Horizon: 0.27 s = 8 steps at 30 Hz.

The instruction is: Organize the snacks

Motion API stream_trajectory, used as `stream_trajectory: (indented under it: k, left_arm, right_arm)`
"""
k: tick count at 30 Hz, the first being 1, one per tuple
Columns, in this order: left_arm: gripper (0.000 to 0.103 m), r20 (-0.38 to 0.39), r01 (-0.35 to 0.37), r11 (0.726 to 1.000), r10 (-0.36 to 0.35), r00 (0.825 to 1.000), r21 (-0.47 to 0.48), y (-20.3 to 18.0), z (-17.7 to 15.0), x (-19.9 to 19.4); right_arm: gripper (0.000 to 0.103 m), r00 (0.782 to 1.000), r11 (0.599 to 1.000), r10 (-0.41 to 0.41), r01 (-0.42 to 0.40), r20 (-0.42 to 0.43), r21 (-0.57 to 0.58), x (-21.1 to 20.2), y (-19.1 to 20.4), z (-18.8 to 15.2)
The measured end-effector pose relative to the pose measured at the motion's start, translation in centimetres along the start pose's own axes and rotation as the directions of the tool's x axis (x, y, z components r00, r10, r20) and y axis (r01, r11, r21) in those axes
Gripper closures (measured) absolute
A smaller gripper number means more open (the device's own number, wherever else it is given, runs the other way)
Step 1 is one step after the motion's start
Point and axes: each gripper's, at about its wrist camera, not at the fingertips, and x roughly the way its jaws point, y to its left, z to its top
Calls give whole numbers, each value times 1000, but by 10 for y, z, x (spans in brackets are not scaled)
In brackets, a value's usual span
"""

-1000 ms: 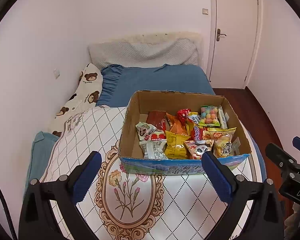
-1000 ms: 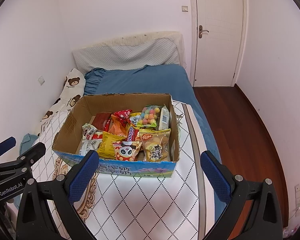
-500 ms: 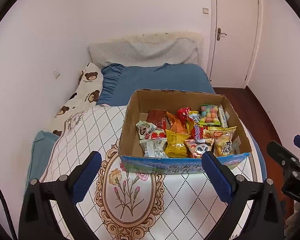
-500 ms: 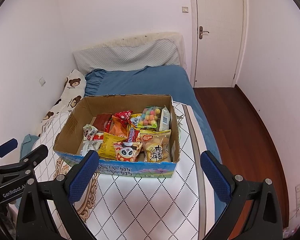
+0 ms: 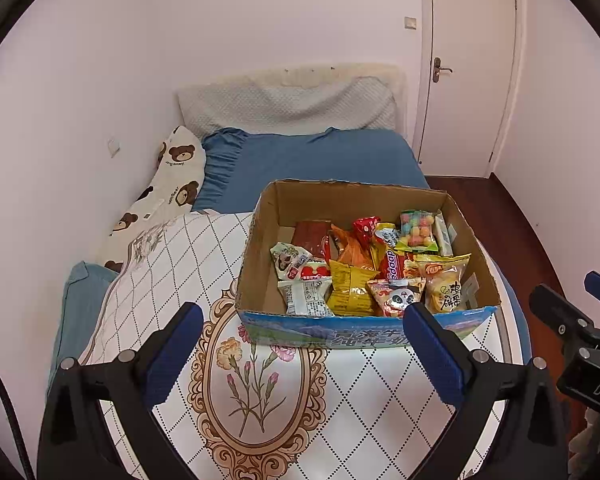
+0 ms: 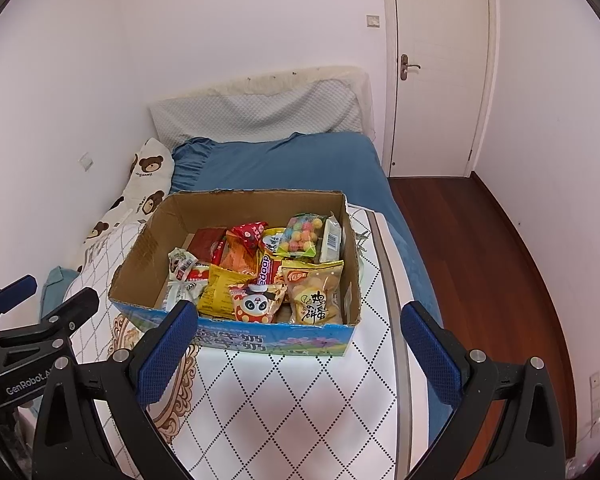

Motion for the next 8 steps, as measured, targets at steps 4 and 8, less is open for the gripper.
stream_trajectory:
  k: [4, 8]
  left_arm:
    - [0, 0, -1, 1000, 1, 1000, 1, 0, 0, 0]
    - [0, 3, -1, 1000, 1, 1000, 0, -1, 0, -1]
  right_arm:
    - [0, 1000, 1000, 5, -5, -7, 1, 2, -2, 0]
    - [0, 1000, 1000, 9, -9, -10, 4, 3, -4, -1]
